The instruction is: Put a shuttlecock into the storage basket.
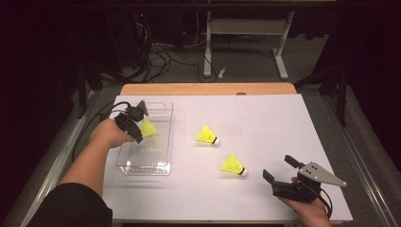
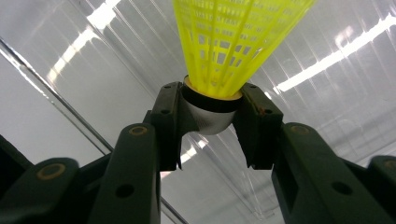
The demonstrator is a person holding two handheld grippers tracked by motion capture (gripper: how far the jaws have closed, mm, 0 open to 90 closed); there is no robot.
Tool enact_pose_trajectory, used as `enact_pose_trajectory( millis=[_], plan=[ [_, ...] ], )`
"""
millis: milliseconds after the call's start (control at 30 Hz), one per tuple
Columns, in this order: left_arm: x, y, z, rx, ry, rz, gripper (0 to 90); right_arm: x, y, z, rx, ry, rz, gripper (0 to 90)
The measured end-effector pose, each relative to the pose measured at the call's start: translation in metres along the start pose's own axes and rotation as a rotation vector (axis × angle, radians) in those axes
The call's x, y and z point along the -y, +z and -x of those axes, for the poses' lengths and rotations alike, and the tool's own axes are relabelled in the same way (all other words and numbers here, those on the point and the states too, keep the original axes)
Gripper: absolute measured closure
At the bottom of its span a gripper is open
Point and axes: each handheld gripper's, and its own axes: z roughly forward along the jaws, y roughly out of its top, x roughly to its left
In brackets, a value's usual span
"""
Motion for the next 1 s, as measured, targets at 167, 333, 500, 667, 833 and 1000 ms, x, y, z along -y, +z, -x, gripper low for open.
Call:
enact_pose_trajectory(
  millis=[167,333,500,667,833,1000],
  plan=[
    [-0.0006,0.0011,0.0004,-0.003,0.0,-0.005,63.7,-0.0001,0.0,-0.0004,-0.001,-0.001,0.001,5.1],
    [-0.0014,0.0038,0.0014,-0.01,0.006,-0.018,63.7,0.0,-0.0001,-0.0004,0.0,0.001,0.0,5.1],
    [-0.0041,0.0071,0.0038,-0.014,0.018,-0.034,63.5,0.0001,-0.0001,-0.0005,-0.001,0.001,0.001,5.2],
    [-0.0065,0.0091,0.0052,-0.016,0.021,-0.036,63.5,0.0003,-0.0005,-0.0001,0.001,0.006,0.001,5.2],
    [-0.0063,0.0076,0.0041,-0.011,0.01,-0.019,63.4,0.0003,-0.0008,0.0004,0.001,0.005,0.002,5.2],
    [-0.0041,0.006,0.0011,-0.009,-0.012,-0.01,63.4,0.0003,-0.0007,0.0001,0.001,0.008,0.001,5.3]
  ],
)
